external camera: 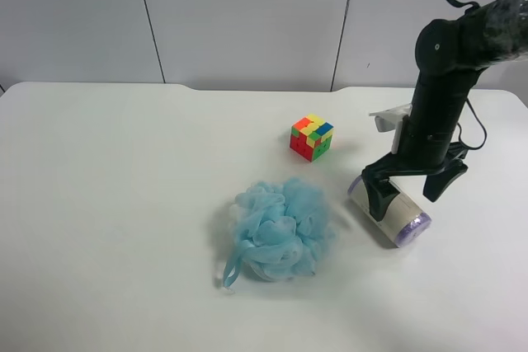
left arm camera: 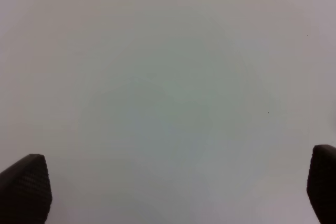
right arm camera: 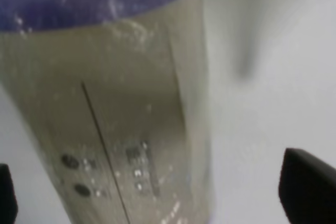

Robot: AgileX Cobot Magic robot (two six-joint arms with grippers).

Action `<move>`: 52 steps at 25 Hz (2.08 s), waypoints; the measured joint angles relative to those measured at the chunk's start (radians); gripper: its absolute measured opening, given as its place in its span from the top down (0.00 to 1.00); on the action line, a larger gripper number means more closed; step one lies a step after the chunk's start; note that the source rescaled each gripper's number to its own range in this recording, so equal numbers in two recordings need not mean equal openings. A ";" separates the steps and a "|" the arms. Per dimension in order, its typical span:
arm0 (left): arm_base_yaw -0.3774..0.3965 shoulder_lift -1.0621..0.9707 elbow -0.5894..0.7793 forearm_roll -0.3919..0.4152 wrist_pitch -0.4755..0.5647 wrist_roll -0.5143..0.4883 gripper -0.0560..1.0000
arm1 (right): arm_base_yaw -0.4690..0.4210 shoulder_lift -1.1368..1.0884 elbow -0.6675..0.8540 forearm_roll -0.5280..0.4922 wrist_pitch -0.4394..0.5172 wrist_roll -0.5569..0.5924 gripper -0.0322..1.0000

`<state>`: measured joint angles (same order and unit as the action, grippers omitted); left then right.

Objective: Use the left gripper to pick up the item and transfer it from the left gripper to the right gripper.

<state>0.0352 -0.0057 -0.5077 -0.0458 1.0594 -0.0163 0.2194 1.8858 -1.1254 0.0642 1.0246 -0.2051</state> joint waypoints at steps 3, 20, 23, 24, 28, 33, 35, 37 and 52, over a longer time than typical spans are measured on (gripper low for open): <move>0.000 0.000 0.000 0.000 0.000 0.000 0.00 | 0.000 -0.046 -0.060 -0.006 0.079 0.000 0.01; 0.000 0.000 0.000 0.000 0.000 0.000 0.00 | 0.000 -0.568 -0.154 0.002 0.187 0.032 0.00; 0.000 0.000 0.000 0.000 0.000 0.000 0.00 | 0.000 -0.668 -0.089 0.018 0.188 0.035 0.00; 0.000 0.000 0.000 0.000 0.000 0.000 0.00 | 0.000 -0.705 -0.066 0.020 0.188 0.035 0.00; 0.000 0.000 0.000 0.000 0.000 0.000 0.00 | 0.000 -0.843 0.057 0.024 0.188 0.035 0.00; 0.000 0.000 0.000 0.000 0.000 0.000 0.00 | 0.000 -1.033 0.217 0.028 0.190 0.035 0.00; 0.000 0.000 0.000 0.000 0.000 0.000 0.00 | 0.000 -1.105 0.279 0.036 0.190 0.035 0.00; 0.000 0.000 0.000 0.000 0.000 0.000 0.00 | 0.000 -1.186 0.344 0.038 0.191 0.035 0.00; 0.000 0.000 0.000 0.000 0.000 0.000 0.00 | 0.000 -1.738 0.572 0.041 0.181 0.073 0.00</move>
<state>0.0352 -0.0057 -0.5077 -0.0458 1.0594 -0.0163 0.2194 0.1479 -0.5532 0.1054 1.2055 -0.1325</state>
